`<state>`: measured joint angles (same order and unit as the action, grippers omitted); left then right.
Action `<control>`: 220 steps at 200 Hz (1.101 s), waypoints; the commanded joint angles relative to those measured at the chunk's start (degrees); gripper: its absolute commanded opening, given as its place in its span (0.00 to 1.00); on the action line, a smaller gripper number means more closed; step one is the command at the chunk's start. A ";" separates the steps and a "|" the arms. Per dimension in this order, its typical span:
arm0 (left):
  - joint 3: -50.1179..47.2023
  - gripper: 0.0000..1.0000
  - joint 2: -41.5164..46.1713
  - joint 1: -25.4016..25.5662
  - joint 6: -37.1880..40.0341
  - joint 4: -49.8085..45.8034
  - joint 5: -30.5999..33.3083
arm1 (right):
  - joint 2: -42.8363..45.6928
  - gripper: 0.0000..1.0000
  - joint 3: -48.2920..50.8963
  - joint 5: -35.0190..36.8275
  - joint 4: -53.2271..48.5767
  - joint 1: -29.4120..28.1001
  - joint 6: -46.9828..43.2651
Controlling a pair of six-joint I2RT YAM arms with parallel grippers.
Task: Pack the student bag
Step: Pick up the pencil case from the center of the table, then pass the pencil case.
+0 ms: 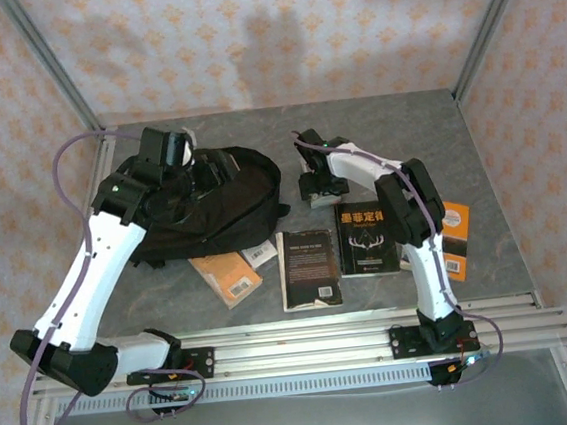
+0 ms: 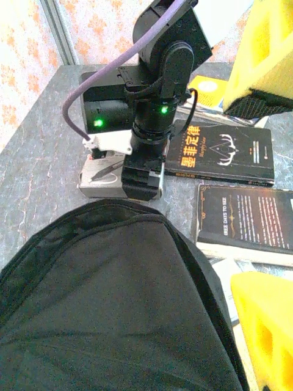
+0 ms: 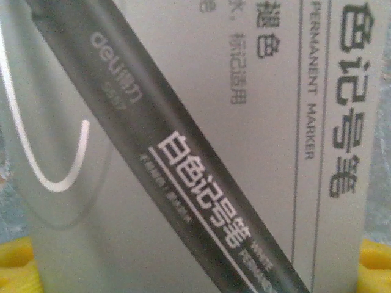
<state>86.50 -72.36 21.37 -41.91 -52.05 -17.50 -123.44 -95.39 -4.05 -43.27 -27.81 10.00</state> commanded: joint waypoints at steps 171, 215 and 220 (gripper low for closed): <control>5.51 0.75 -15.10 9.27 5.51 8.63 -25.83 | 60.16 0.80 30.62 -11.39 -1.12 -4.97 -16.18; 5.76 0.75 -17.33 13.62 4.56 15.77 -34.70 | 66.12 0.78 34.93 -12.83 -0.72 -5.06 -17.84; 6.29 0.75 -17.67 14.01 5.00 15.43 -34.81 | 66.33 0.78 34.93 -13.09 -1.08 -5.06 -18.04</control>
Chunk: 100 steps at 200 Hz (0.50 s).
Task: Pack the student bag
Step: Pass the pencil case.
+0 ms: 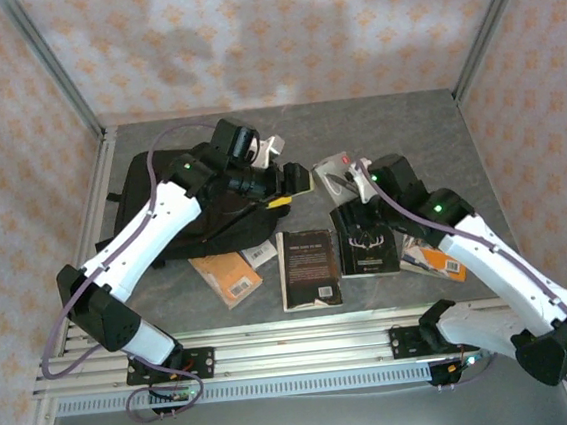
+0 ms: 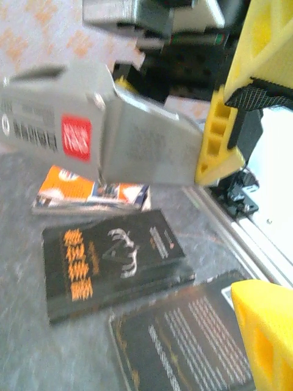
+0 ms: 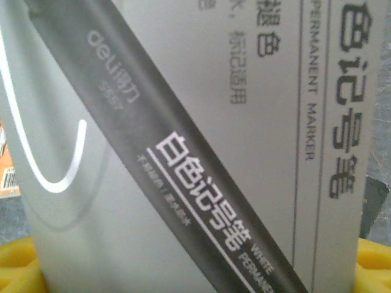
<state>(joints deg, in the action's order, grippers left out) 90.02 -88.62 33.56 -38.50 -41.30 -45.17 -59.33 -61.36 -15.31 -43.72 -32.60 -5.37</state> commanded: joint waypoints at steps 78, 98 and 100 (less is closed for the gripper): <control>7.83 0.75 -7.80 2.85 1.36 4.10 -2.90 | 3.30 0.78 1.33 -6.84 1.39 -0.27 -1.06; 9.18 0.75 -8.87 3.00 0.82 4.93 -2.91 | 3.49 0.78 1.40 -7.76 2.17 -0.27 -0.88; 9.20 0.75 -8.97 3.00 0.80 5.00 -2.91 | 3.51 0.78 1.42 -7.81 2.29 -0.27 -0.77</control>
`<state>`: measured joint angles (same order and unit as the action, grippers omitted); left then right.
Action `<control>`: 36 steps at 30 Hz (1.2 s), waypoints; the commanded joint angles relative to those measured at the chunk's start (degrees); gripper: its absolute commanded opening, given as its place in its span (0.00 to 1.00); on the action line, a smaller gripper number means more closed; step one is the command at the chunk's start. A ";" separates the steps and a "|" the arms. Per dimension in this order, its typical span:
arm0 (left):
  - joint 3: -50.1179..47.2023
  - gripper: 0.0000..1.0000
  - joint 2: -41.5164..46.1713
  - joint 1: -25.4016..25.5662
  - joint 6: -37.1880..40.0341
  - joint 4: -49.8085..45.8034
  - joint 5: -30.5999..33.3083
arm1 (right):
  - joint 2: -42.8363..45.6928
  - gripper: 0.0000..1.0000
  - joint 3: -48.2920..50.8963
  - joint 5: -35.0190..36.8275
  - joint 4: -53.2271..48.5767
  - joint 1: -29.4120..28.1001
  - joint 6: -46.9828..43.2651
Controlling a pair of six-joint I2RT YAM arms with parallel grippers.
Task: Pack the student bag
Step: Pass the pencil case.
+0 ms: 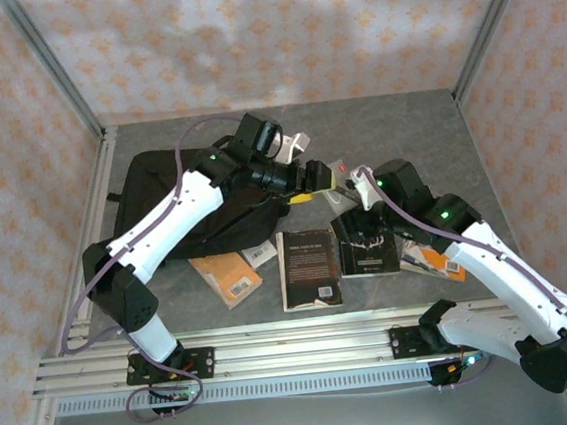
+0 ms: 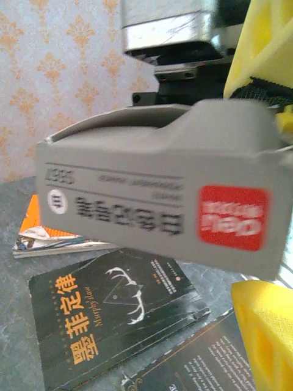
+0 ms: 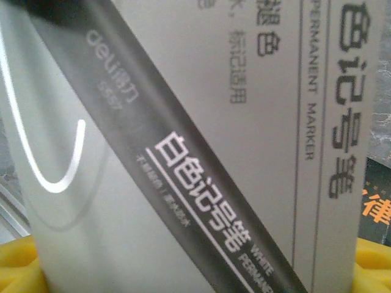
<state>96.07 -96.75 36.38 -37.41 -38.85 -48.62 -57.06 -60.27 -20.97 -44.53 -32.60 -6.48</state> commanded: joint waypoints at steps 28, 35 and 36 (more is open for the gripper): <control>-5.09 0.31 4.17 -4.77 -7.45 12.28 3.82 | 4.63 0.99 2.18 6.45 9.58 -0.28 9.61; -12.76 0.34 11.29 -8.56 -18.70 22.25 8.73 | 1.64 0.99 -2.81 0.39 9.73 3.32 26.49; -13.15 0.34 11.92 -8.52 -20.06 23.50 9.02 | -0.13 0.99 -4.85 0.38 7.96 3.91 29.14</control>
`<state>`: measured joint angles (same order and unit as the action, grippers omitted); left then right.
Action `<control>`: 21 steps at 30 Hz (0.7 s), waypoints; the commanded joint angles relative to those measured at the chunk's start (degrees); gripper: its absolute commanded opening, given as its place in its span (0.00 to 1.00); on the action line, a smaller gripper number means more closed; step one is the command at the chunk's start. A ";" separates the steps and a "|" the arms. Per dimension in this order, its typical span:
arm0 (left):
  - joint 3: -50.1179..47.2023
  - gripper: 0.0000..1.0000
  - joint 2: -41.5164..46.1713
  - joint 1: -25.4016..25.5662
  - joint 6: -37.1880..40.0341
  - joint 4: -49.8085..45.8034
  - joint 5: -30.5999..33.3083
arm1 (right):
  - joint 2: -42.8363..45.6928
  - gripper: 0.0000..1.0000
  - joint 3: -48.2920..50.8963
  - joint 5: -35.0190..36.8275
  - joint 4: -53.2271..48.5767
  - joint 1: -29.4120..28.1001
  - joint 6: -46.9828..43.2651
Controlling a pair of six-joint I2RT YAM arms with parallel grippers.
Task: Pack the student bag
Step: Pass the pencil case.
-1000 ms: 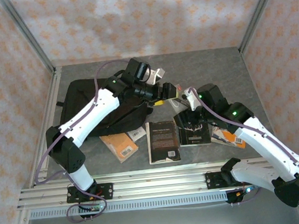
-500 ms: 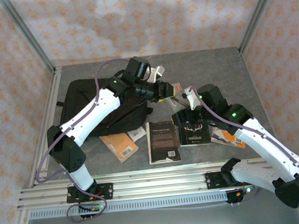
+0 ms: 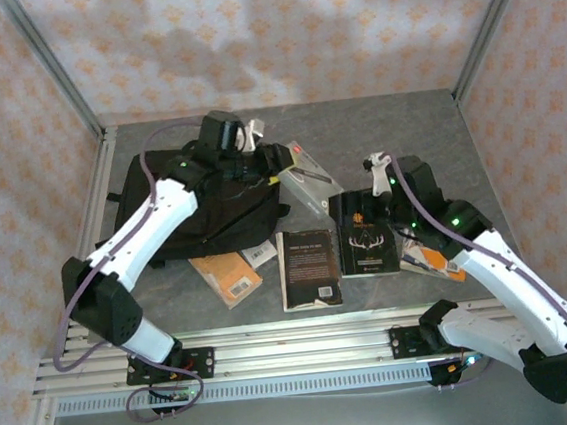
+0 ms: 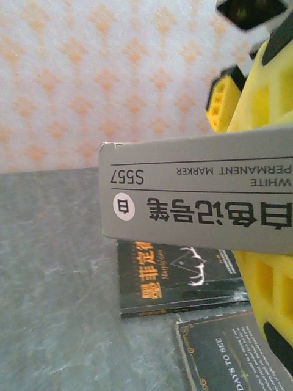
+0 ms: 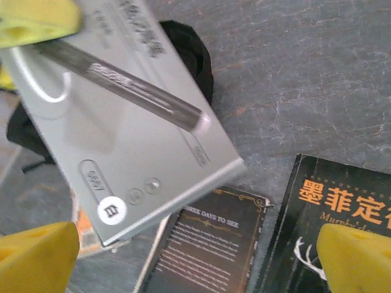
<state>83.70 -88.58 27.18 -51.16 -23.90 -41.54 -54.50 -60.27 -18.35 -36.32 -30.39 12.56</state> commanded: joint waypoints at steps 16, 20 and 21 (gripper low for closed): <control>-12.47 0.38 15.06 0.52 -21.71 22.45 12.62 | -8.59 1.00 -7.33 -12.82 19.18 4.38 47.29; -12.51 0.38 15.84 0.58 -22.67 23.84 12.92 | -8.46 1.00 -2.97 -14.47 28.35 4.38 56.25; -12.56 0.38 16.13 0.57 -22.78 23.95 13.14 | -8.19 1.00 -1.23 -14.60 31.69 4.37 58.89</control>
<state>70.85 -75.33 27.64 -71.72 -6.09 -30.37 -63.24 -64.64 -29.41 -17.39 -26.20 59.51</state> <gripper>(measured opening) 0.377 0.995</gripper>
